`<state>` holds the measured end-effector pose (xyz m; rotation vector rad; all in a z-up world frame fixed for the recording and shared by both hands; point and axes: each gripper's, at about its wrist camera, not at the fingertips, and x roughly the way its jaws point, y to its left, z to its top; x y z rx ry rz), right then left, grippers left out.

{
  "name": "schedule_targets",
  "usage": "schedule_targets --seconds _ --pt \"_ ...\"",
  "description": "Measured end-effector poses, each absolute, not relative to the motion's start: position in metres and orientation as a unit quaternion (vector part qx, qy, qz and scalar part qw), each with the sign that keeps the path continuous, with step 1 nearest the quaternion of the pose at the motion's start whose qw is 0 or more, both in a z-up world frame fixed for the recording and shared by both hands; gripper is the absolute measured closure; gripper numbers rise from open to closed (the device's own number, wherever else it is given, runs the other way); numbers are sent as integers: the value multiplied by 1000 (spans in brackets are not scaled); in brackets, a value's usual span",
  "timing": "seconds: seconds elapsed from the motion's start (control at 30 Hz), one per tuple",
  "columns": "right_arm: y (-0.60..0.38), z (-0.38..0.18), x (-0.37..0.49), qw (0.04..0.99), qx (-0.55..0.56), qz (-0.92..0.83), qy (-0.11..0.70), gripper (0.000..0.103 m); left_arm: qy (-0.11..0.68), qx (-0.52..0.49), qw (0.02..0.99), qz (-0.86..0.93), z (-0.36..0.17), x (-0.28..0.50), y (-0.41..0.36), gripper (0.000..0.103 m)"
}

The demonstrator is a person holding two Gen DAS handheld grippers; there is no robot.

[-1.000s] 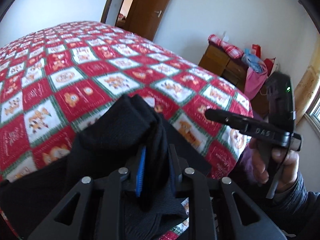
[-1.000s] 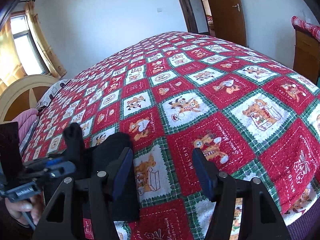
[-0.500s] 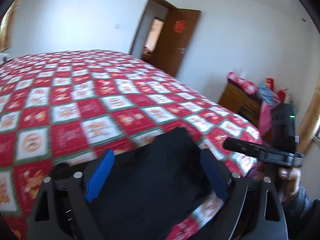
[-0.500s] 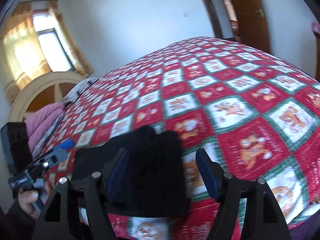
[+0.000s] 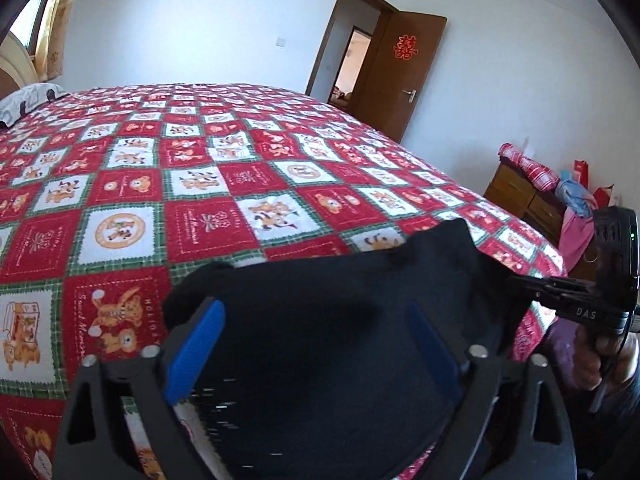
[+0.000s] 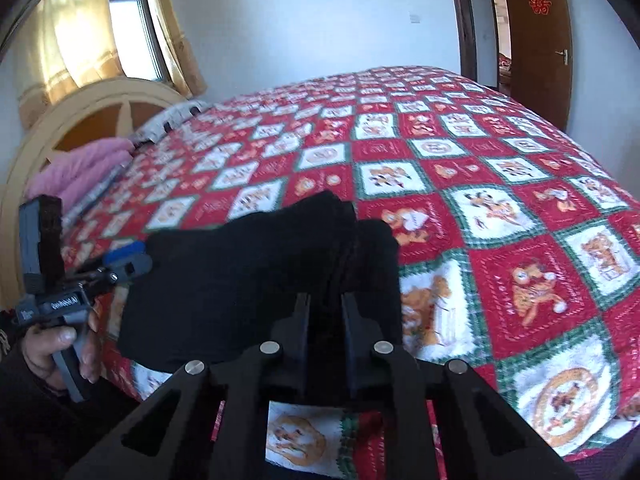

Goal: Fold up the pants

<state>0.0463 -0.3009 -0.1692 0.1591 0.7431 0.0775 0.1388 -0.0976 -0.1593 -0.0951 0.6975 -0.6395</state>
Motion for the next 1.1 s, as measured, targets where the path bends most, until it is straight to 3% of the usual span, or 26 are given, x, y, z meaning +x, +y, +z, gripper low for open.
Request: schedule_targets --seconds 0.17,0.63,0.7,0.77,0.83,0.93,1.1 --pt "-314 -208 64 903 84 8 421 89 350 -23 888 -297 -178 141 -100 4" --pt "-328 -198 57 900 84 -7 427 87 350 -59 895 -270 -184 142 -75 0" --pt "-321 -185 54 907 61 -24 416 76 344 -54 897 -271 -182 139 -77 0" --pt "-315 -168 50 920 35 -56 385 55 343 -50 897 -275 -181 138 -79 0" --pt "-302 -146 46 939 25 -50 340 46 346 -47 895 -279 -182 138 -83 0" --pt "-278 -133 56 946 29 25 321 44 347 -36 895 -278 -184 135 -87 0" --pt "-243 -159 102 918 58 148 364 44 343 -27 897 -276 -180 132 -88 0"
